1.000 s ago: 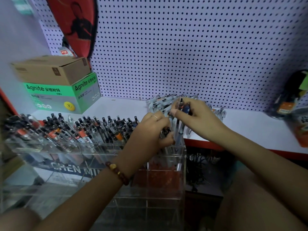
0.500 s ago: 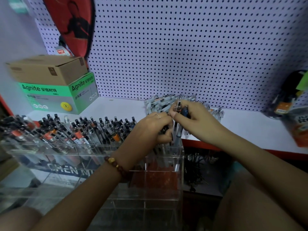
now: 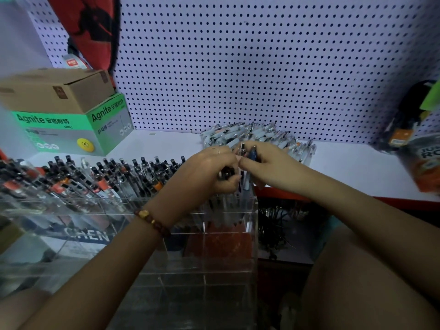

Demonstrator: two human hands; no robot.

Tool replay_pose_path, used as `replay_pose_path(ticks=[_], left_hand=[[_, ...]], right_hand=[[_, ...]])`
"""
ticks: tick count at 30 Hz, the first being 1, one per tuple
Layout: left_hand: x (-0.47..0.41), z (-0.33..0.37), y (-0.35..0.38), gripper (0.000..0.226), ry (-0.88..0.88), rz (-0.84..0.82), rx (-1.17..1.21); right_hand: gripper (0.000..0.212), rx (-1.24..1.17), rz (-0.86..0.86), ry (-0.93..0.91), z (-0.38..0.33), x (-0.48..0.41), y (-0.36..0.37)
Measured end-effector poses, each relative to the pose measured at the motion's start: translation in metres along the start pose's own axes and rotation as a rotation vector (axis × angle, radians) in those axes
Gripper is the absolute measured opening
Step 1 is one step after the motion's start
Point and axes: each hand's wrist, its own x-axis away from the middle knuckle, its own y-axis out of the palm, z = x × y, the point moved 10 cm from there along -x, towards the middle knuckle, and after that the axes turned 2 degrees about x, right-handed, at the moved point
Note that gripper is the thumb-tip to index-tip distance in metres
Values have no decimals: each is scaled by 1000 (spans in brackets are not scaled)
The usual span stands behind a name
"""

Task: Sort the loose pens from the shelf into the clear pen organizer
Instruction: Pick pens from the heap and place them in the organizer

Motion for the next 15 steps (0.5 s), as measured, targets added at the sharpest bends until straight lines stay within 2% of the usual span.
replay_pose_path(ticks=[3, 8, 15], left_hand=[[3, -3, -2, 22, -6, -1, 1], [5, -10, -20, 31, -75, 58, 28], [9, -13, -13, 15, -137, -45, 35]], right_hand=[[14, -59, -108, 3, 3, 6, 6], [30, -77, -248, -12, 8, 17, 12], [26, -131, -345, -47, 2, 22, 23]])
